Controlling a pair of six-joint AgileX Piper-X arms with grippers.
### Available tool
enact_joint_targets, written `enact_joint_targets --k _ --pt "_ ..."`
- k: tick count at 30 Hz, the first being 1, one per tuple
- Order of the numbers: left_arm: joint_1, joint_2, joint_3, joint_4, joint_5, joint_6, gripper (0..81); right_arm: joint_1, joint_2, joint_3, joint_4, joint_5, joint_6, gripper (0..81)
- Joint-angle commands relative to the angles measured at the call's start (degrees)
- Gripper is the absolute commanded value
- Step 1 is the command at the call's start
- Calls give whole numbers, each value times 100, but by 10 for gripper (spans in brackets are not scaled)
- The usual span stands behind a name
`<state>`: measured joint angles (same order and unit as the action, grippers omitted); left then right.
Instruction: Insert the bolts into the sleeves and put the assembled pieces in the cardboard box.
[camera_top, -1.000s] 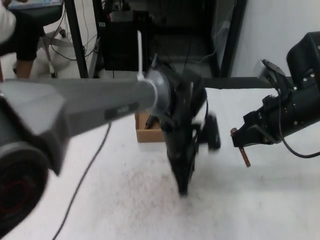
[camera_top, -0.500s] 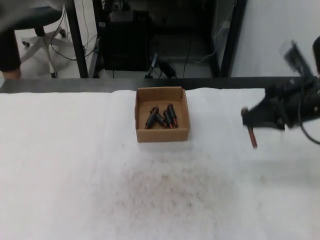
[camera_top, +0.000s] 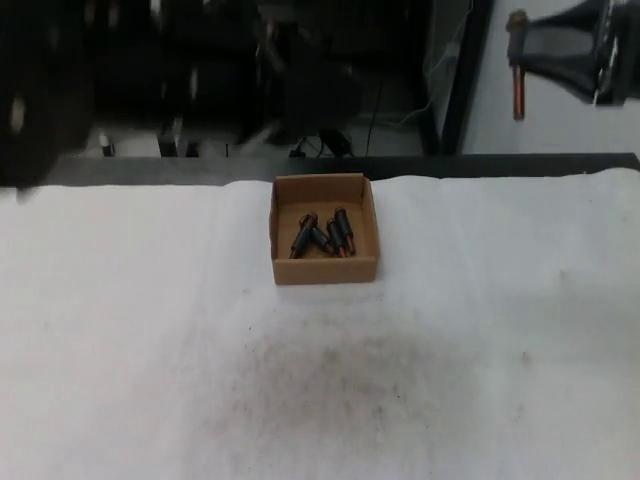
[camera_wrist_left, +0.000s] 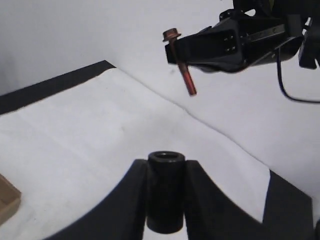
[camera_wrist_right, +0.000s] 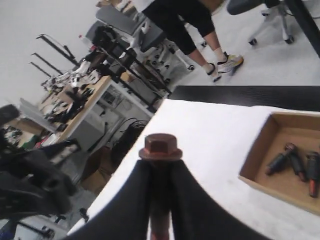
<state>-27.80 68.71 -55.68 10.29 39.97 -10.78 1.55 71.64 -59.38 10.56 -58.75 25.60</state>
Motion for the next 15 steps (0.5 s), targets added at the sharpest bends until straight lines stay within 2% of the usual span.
enact_joint_targets --k 1,4,7,9,13,15 --pt "98 -496 1130 -1448 -45 -728 1 378 -170 -18 -247 -378 -48 8" --pt "213 -708 2026 -2372 -474 -1024 1 879 -193 -18 -276 -263 -243 8" --pt "310 -732 2526 -2277 -1249 -841 1 1380 -193 -18 -265 247 -219 8" --pt "334 -628 2662 -1664 -1557 -337 1 1654 -193 -18 -265 526 -219 8" --pt "330 -225 2478 -34 -1571 739 1 2112 -193 -18 -265 815 -219 8" --pt "330 57 2232 761 -1708 868 1 2282 -193 -18 -133 1085 -335 8"
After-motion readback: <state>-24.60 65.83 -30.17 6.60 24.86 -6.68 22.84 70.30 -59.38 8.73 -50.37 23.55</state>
